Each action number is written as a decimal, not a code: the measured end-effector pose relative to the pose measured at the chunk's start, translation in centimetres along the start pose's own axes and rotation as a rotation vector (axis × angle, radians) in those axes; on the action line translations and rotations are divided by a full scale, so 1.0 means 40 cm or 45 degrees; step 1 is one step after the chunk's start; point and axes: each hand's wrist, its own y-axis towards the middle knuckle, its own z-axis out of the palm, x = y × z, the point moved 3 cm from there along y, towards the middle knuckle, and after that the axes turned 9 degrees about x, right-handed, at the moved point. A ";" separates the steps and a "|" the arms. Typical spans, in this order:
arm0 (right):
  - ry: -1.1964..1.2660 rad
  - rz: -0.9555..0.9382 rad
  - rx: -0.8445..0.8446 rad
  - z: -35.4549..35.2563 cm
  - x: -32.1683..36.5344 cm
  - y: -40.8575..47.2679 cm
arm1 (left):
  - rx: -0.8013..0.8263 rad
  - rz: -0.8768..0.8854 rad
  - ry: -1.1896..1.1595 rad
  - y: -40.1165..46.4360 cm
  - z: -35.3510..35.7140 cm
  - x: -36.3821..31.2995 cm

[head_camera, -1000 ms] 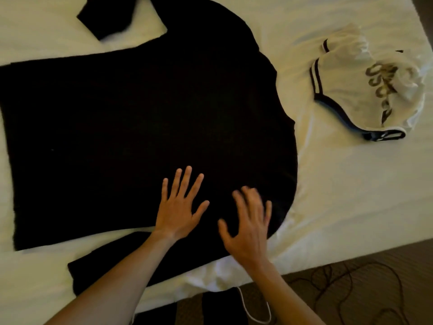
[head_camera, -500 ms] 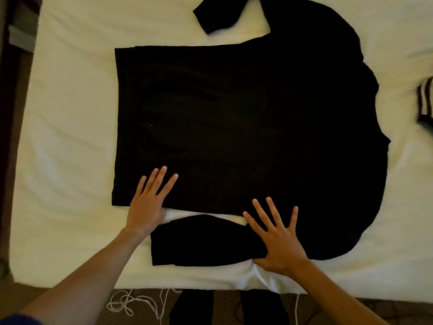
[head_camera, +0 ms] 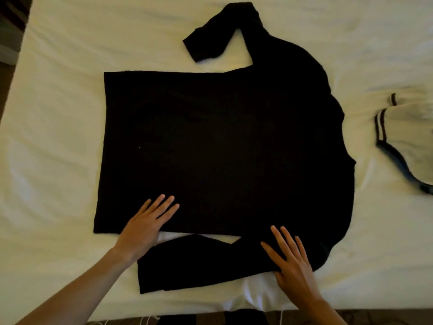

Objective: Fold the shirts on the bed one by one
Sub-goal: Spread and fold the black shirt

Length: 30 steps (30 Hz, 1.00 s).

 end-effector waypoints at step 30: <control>0.326 0.790 0.135 -0.174 -0.416 0.256 | -0.114 -0.406 -0.276 0.428 -0.251 -0.067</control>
